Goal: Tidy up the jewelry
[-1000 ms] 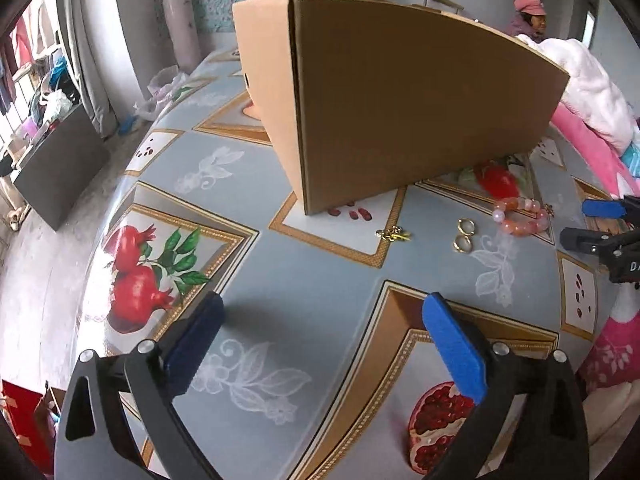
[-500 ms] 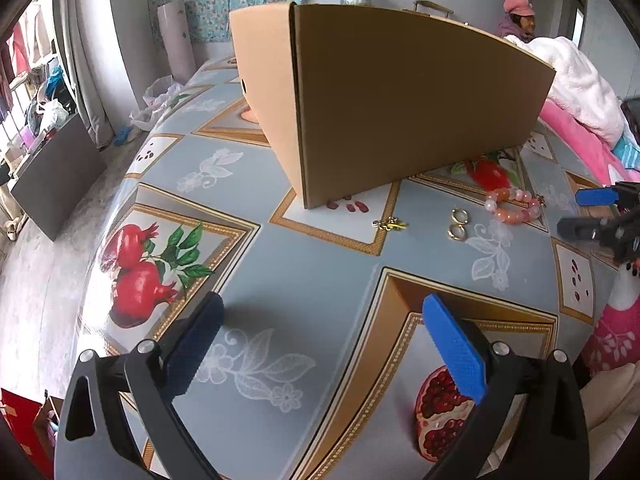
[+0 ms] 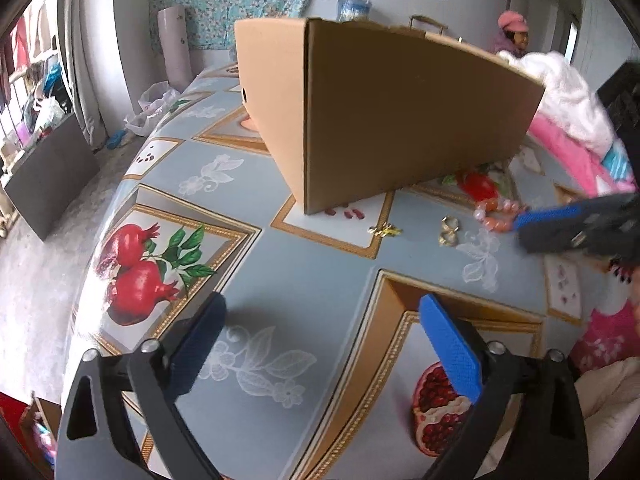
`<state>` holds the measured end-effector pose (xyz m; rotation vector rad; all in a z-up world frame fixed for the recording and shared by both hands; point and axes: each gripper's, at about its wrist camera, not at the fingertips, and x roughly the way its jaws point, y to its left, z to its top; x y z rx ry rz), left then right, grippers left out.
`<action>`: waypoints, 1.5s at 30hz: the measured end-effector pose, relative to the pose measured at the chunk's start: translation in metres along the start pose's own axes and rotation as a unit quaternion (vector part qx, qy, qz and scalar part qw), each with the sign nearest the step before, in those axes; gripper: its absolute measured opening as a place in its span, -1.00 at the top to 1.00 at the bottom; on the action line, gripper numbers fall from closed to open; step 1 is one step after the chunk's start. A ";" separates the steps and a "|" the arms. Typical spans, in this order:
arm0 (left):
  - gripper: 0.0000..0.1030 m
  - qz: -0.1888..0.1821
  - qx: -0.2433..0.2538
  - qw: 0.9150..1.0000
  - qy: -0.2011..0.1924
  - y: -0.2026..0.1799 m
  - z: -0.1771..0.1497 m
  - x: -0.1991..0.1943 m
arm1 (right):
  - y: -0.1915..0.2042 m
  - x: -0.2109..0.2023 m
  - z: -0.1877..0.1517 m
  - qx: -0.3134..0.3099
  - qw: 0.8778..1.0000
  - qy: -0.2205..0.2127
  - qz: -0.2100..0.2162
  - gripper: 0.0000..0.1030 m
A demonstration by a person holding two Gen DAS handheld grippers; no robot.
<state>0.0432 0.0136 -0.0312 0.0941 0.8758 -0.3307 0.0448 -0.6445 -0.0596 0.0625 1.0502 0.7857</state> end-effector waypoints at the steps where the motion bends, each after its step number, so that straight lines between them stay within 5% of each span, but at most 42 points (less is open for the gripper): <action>1: -0.73 -0.007 -0.003 1.000 -0.006 0.000 0.001 -0.002 | 0.000 0.003 0.001 -0.002 1.000 0.005 -0.004 0.57; 8: -0.48 -0.055 0.037 0.997 -0.038 -0.022 0.013 -0.011 | -0.021 0.009 0.015 0.030 0.999 -0.007 -0.034 0.75; 16: 0.05 -0.108 0.083 0.991 -0.015 -0.056 0.022 0.006 | -0.030 0.001 0.016 0.054 0.998 -0.028 -0.026 0.66; 22: 0.42 -0.107 0.072 0.992 -0.001 -0.058 0.032 0.021 | -0.036 -0.007 0.013 0.040 0.998 -0.035 -0.016 0.66; 38: 0.98 -0.096 0.095 0.991 0.003 -0.068 0.035 0.032 | -0.038 -0.009 0.018 0.032 0.998 -0.049 -0.016 0.66; 45: 0.98 -0.094 0.093 0.991 0.003 -0.064 0.030 0.029 | -0.028 -0.017 0.017 0.019 0.998 -0.055 -0.018 0.57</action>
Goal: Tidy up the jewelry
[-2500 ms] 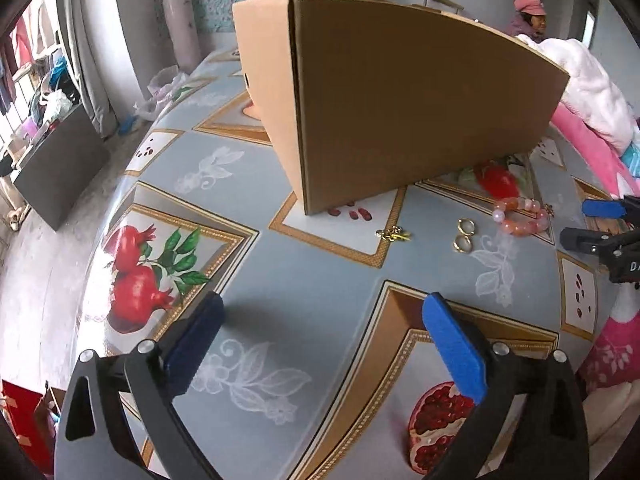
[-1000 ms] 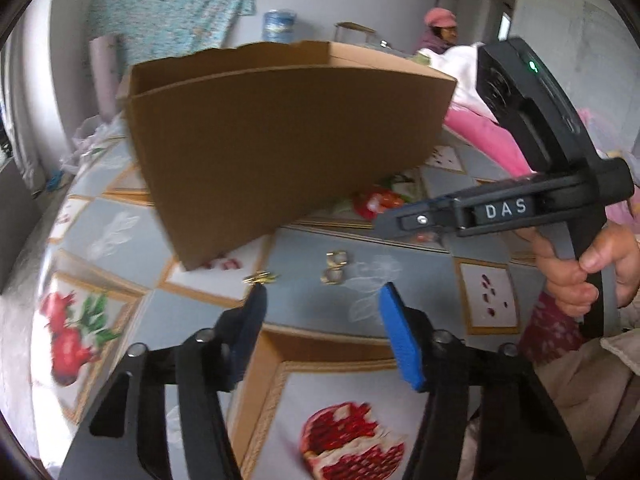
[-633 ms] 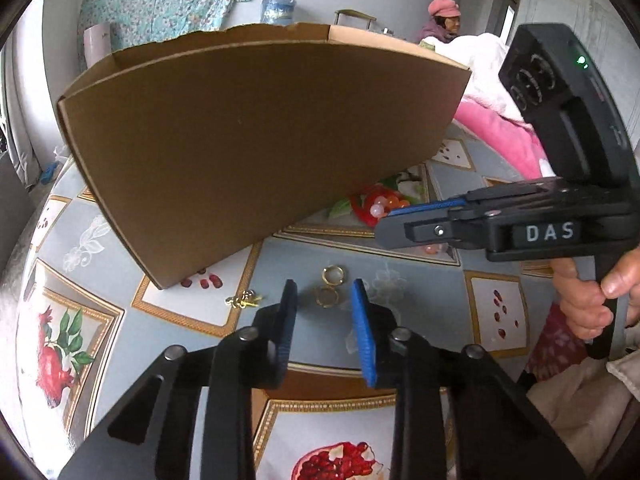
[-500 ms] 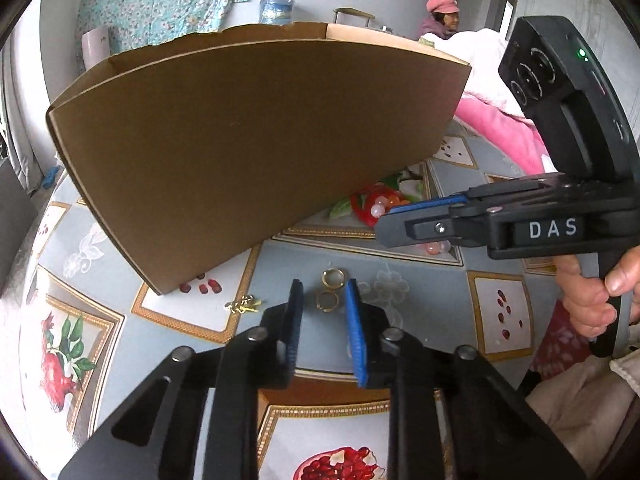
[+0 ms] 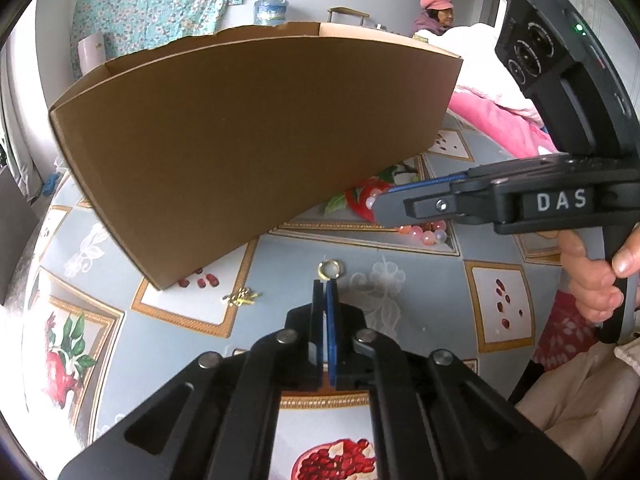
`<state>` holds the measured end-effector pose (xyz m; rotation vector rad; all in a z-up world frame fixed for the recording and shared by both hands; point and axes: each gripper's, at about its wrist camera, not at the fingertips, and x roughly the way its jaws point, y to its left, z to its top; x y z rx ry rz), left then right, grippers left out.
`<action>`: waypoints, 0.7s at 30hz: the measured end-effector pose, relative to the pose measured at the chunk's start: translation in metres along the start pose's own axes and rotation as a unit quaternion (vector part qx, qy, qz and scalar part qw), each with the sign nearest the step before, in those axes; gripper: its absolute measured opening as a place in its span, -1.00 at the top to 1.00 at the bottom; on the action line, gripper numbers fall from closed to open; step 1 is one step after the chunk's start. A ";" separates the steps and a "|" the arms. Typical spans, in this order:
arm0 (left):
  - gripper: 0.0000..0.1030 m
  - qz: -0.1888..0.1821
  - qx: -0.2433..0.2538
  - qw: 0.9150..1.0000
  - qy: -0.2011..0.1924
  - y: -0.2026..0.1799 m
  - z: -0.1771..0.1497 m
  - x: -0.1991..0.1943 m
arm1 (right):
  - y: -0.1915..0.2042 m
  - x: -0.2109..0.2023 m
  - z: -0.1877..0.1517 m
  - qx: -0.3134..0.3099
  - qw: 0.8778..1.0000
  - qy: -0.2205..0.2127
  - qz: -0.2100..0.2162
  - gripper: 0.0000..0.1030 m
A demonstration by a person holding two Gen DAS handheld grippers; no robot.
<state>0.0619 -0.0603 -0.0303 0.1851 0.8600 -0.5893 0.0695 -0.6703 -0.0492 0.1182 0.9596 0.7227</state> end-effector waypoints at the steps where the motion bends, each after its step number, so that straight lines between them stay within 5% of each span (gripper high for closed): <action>1: 0.98 0.002 -0.002 1.000 0.000 0.001 -0.001 -0.001 | 0.001 0.000 0.000 -0.003 1.000 0.000 0.000 0.57; 9: 0.98 0.021 -0.026 0.999 -0.001 0.017 -0.013 -0.013 | 0.025 0.007 -0.001 -0.048 0.999 0.012 -0.008 0.41; 21: 0.98 0.020 -0.058 0.998 -0.009 0.031 -0.019 -0.019 | 0.060 0.037 -0.006 -0.145 0.986 0.027 -0.072 0.50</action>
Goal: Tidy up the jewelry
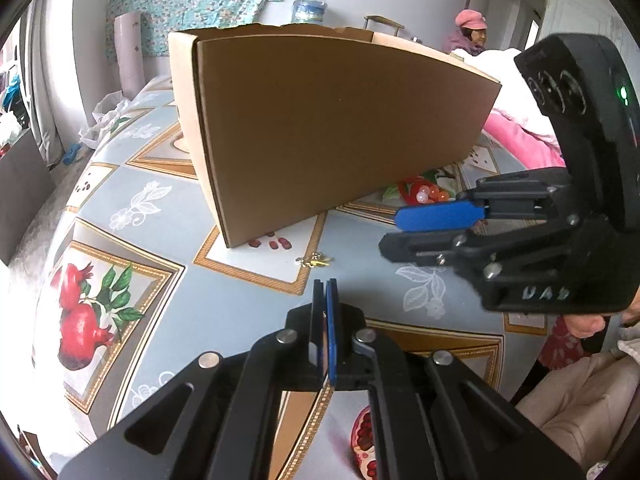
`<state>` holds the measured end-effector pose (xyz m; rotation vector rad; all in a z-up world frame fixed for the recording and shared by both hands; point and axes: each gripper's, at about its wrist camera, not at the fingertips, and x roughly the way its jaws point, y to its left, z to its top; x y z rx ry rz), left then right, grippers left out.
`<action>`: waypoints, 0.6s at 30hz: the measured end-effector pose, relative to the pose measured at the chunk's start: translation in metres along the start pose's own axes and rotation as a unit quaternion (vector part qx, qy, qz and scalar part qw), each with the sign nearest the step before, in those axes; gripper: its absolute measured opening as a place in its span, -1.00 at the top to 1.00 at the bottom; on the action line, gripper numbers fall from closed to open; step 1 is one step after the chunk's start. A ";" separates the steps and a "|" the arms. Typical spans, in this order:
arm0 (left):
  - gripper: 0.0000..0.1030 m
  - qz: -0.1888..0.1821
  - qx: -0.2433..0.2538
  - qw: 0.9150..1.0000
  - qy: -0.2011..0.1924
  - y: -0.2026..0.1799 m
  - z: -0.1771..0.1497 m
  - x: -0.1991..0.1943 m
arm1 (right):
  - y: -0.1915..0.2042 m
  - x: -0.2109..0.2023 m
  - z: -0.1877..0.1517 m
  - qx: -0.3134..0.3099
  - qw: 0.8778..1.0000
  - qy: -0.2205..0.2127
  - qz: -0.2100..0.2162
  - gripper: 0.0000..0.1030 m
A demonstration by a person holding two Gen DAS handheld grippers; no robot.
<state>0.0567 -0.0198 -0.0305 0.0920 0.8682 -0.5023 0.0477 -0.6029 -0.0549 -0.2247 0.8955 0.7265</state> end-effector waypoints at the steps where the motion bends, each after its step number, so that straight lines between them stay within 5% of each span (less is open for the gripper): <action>1: 0.98 -0.001 -0.001 1.000 0.000 0.000 0.000 0.000 | 0.002 0.001 -0.001 -0.006 1.000 -0.001 -0.005 0.50; 7: 0.98 -0.004 -0.006 1.000 -0.002 0.003 -0.002 -0.001 | 0.019 0.004 -0.002 -0.040 0.999 -0.005 -0.036 0.75; 18: 0.98 -0.008 -0.015 1.000 -0.005 0.006 -0.001 -0.002 | 0.000 -0.005 -0.004 -0.003 1.000 -0.010 -0.018 1.00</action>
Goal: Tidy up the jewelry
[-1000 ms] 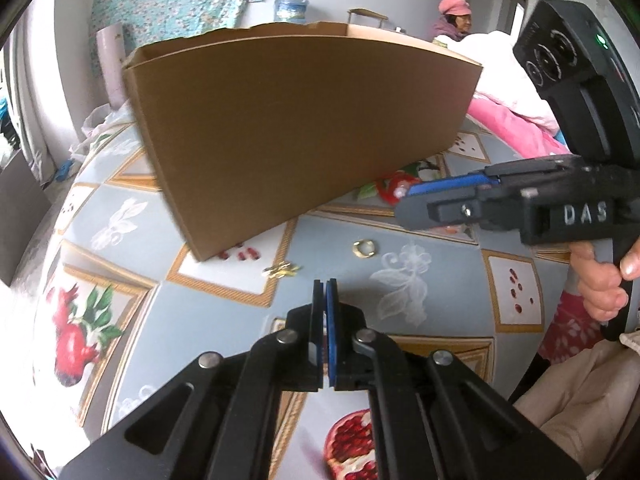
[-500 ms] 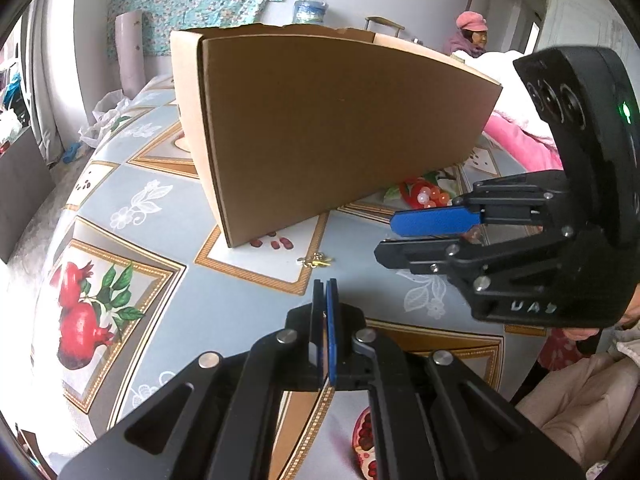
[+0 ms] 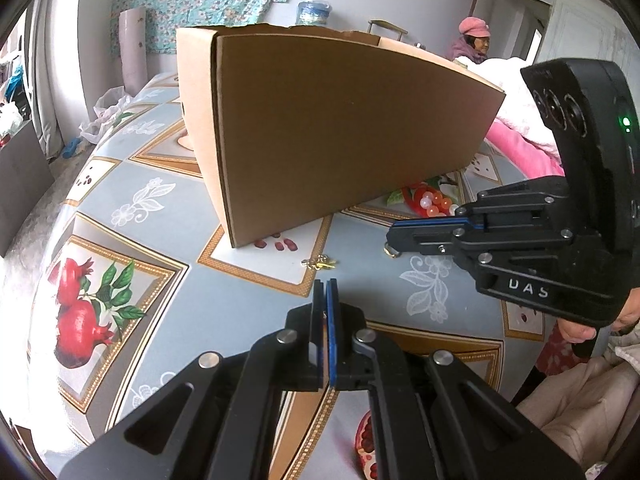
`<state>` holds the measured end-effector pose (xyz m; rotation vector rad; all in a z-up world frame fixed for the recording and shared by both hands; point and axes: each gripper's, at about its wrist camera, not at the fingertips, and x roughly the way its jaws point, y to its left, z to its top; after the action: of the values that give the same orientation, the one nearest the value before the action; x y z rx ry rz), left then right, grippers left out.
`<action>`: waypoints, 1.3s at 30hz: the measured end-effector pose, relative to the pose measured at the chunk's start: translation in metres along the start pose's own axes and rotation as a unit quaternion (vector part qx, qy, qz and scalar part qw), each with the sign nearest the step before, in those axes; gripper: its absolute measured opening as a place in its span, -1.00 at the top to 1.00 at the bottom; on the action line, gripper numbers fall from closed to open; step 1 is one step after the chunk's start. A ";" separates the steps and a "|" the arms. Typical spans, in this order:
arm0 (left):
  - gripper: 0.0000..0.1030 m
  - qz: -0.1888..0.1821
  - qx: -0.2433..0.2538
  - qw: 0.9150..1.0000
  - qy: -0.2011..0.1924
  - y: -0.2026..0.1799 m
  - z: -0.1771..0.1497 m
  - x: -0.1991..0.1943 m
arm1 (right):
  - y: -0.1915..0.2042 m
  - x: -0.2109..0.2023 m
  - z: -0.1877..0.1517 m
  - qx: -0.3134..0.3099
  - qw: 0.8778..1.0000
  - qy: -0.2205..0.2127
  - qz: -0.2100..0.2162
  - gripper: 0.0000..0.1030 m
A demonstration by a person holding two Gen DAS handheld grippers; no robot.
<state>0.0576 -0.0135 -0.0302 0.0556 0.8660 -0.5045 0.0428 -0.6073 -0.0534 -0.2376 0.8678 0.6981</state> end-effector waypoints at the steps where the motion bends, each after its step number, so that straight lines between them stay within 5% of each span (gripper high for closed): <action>1: 0.98 -0.001 -0.002 1.000 -0.001 0.001 0.000 0.000 | -0.001 -0.001 0.000 0.002 1.000 0.000 0.001 1.00; 10: 0.95 -0.026 -0.028 0.999 -0.004 0.016 -0.001 -0.012 | -0.027 -0.019 -0.005 0.029 0.999 -0.011 0.017 1.00; 14: 0.55 -0.046 -0.022 0.999 -0.011 0.017 -0.002 -0.021 | -0.032 -0.027 -0.007 0.041 0.999 -0.013 0.028 0.96; 17: 0.44 -0.039 0.002 0.999 -0.005 0.009 -0.003 -0.020 | -0.043 -0.039 -0.011 0.049 0.998 -0.015 0.038 0.96; 31: 0.45 0.017 0.022 1.000 0.012 -0.004 -0.002 -0.004 | -0.040 -0.041 -0.013 0.052 0.997 -0.019 0.046 0.91; 39: 0.69 0.029 0.030 0.999 0.014 0.000 -0.003 -0.005 | -0.038 -0.036 -0.013 0.054 0.997 -0.020 0.044 0.91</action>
<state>0.0526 -0.0110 -0.0286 0.1427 0.8739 -0.4764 0.0434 -0.6589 -0.0367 -0.0890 0.8799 0.7340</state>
